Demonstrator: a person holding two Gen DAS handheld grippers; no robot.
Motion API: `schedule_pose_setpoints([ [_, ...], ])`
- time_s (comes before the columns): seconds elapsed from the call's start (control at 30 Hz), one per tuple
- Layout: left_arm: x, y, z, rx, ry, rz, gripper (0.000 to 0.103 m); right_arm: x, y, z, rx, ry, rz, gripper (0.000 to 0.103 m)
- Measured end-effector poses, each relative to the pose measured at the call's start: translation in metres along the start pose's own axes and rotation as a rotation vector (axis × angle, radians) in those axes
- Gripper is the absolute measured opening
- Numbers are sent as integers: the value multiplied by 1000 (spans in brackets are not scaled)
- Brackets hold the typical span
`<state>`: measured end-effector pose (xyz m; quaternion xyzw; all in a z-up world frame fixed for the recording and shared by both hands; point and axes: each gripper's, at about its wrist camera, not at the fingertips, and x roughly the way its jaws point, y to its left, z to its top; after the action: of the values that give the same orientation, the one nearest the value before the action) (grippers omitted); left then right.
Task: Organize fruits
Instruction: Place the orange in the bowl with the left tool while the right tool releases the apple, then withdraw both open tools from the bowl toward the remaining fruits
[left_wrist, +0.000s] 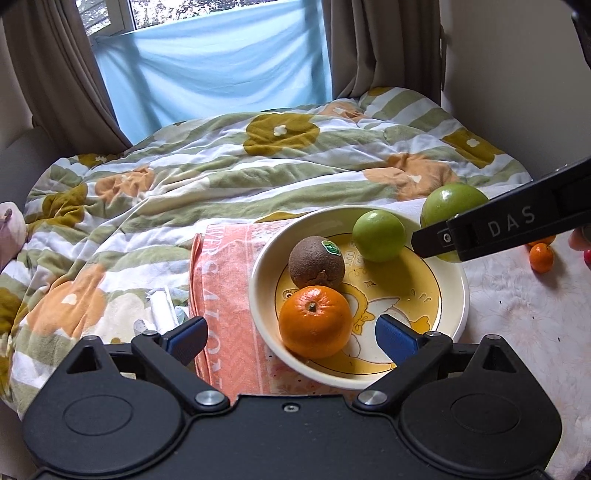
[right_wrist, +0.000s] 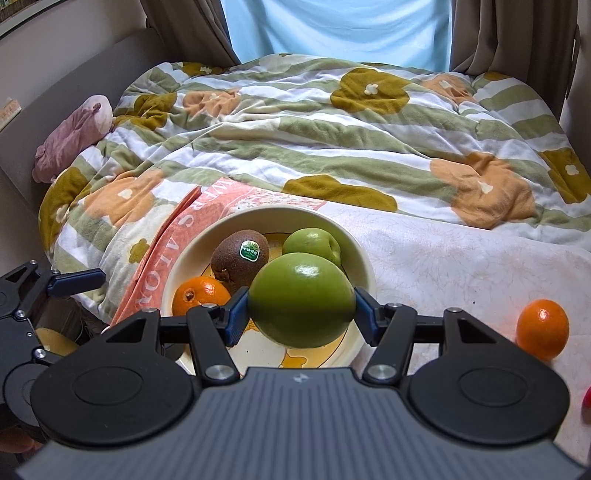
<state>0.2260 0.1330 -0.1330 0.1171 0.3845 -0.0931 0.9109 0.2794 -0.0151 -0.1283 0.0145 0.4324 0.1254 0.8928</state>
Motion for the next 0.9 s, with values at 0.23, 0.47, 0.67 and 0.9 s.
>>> schedule_pose_setpoints([
  [0.23, -7, 2, -5, -27, 0, 61, 99, 33, -4, -7, -52, 47, 16, 74],
  [0.47, -6, 3, -10, -42, 1, 70, 99, 57, -6, -11, -68, 73, 29, 74],
  [0.67, -6, 4, -13, -51, 10, 66, 99, 68, -1, -16, -96, 92, 35, 74],
  [0.9, -12, 8, -13, -65, 15, 78, 99, 52, 2, -16, -111, -17, 18, 103],
])
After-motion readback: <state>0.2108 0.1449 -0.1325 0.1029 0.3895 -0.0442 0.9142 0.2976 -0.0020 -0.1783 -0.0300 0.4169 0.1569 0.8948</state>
